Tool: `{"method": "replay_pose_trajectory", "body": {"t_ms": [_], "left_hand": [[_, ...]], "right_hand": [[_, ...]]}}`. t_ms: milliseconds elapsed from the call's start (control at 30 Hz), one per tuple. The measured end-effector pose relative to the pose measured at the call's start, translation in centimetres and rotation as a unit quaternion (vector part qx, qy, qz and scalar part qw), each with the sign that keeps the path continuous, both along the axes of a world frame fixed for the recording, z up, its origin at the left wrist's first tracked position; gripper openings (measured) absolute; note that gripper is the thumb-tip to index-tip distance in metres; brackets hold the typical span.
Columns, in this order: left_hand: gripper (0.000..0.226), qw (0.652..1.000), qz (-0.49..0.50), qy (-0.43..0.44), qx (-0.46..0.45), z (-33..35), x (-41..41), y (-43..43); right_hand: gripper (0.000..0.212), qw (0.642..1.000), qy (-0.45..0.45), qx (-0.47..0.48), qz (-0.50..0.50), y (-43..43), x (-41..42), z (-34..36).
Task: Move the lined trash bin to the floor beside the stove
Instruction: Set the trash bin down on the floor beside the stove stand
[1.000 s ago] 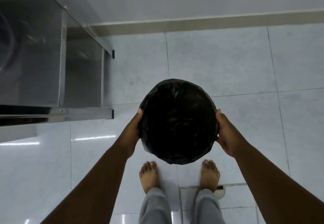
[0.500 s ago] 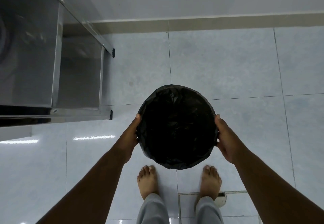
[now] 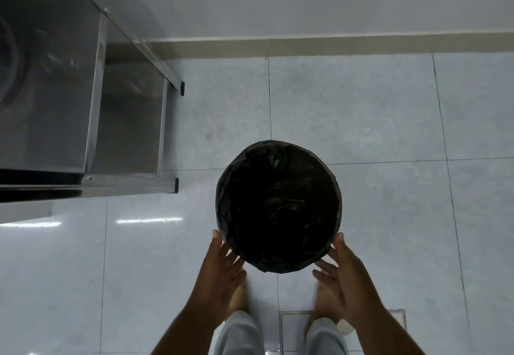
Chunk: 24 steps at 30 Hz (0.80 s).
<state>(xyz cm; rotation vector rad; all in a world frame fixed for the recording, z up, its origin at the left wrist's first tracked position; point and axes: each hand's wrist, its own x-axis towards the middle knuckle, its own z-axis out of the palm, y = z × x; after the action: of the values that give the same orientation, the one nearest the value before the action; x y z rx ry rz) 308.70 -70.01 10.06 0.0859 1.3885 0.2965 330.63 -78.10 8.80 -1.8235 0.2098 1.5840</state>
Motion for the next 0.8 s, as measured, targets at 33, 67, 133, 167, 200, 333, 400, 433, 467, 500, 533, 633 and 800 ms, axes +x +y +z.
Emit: {"method": "replay_pose_trajectory", "body": {"t_ms": [33, 67, 133, 167, 200, 333, 400, 433, 467, 500, 533, 633, 800], "left_hand": [[0.080, 1.000, 0.012, -0.001, -0.002, -0.1, 0.2, 0.3], [0.079, 1.000, 0.023, -0.003, -0.003, -0.2, 0.4, 0.7], [0.079, 0.999, 0.036, -0.010, 0.002, -0.3, 0.9, 1.8], [0.079, 0.999, 0.037, -0.014, 0.006, -0.3, 1.2, 2.5], [0.078, 0.999, 0.036, -0.017, 0.010, -0.4, 1.6, 3.3], [0.079, 0.998, 0.032, -0.025, 0.042, -0.8, 3.3, 7.6], [0.079, 0.997, 0.019, -0.031, 0.063, -1.0, 4.2, 10.0], [0.079, 0.997, 0.010, -0.033, 0.072, -1.1, 4.6, 11.3], [0.079, 0.996, 0.003, -0.035, 0.081, -1.2, 5.1, 12.6], [0.079, 0.995, -0.003, -0.036, 0.088, -1.3, 5.4, 13.9], [0.079, 0.995, -0.007, -0.040, 0.096, -1.4, 5.8, 15.3], [0.080, 0.991, -0.005, -0.065, 0.113, -1.9, 6.7, 19.2], [0.081, 0.987, -0.004, -0.087, 0.138, -2.4, 8.1, 24.6]], "right_hand": [[0.049, 1.000, -0.003, 0.002, 0.000, 0.4, -0.1, 0.0], [0.051, 1.000, -0.006, 0.003, 0.001, 1.0, -0.1, 0.0], [0.060, 1.000, -0.004, 0.004, 0.006, 2.4, 0.2, 0.1], [0.063, 1.000, -0.001, 0.007, 0.006, 3.2, 0.4, 0.1], [0.064, 1.000, -0.001, 0.015, 0.003, 4.2, 0.8, 0.1], [0.056, 0.998, -0.007, 0.053, -0.025, 8.9, 2.7, -0.3], [0.055, 0.997, -0.008, 0.071, -0.027, 11.5, 3.7, -0.4], [0.055, 0.997, -0.009, 0.078, -0.025, 12.9, 4.2, -0.5], [0.056, 0.996, -0.008, 0.082, -0.023, 14.3, 4.8, -0.7], [0.057, 0.996, -0.007, 0.084, -0.020, 15.6, 5.2, -0.8], [0.058, 0.996, -0.009, 0.086, -0.015, 17.0, 5.7, -1.0], [0.061, 0.995, -0.017, 0.095, -0.006, 21.0, 7.2, -1.5], [0.065, 0.991, -0.011, 0.131, 0.007, 26.1, 9.3, -2.2]]}}
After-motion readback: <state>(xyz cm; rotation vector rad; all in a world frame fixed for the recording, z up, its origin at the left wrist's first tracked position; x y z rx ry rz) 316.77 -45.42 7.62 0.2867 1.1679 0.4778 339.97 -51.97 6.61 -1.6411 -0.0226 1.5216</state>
